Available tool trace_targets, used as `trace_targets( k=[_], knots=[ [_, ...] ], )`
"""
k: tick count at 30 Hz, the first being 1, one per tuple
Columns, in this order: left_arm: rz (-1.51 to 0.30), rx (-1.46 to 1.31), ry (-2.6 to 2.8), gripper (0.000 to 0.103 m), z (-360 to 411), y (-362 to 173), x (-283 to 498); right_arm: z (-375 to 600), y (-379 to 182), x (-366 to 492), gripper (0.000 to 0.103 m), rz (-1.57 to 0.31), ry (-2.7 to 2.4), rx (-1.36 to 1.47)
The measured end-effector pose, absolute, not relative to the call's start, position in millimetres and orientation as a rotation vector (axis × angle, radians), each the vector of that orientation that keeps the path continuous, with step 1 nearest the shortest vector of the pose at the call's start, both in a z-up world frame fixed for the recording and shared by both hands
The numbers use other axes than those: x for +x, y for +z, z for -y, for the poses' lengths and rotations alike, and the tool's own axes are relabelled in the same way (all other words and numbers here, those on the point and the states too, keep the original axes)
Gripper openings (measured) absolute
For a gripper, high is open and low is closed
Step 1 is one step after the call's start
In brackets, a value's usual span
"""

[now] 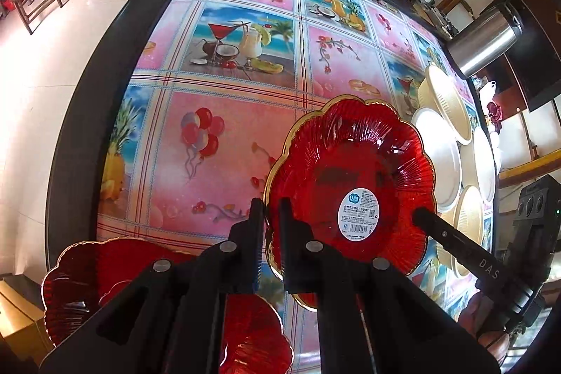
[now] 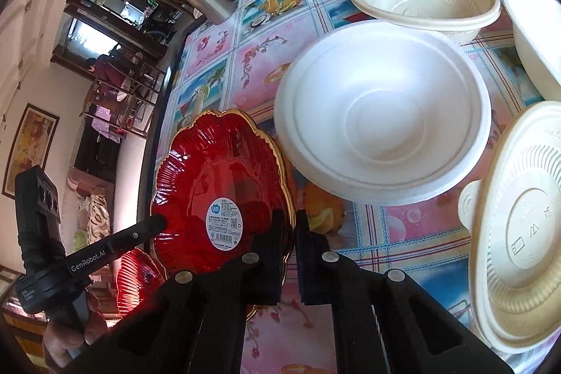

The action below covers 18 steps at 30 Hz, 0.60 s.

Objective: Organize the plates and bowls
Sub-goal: 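Carry the small red plate onto the large red wedding plate, open left tool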

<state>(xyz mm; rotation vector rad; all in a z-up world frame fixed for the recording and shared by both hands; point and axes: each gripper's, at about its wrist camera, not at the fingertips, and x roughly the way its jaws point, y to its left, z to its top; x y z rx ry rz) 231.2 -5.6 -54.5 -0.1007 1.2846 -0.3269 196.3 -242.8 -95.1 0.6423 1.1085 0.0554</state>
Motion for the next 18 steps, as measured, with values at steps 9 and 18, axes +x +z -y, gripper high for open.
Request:
trace_targets(
  k=[9,18],
  knots=[
    [-1.232,-0.109,-0.295,0.007,-29.3,-24.3,192.3,215.7,-61.1,174.0,0.006,-1.059,0.113,0.616],
    [-1.225,-0.128,-0.204,0.008,-92.3,-22.8,137.1,159.2,-46.0,145.1,0.006,-1.056,0.206,0.558]
  ],
)
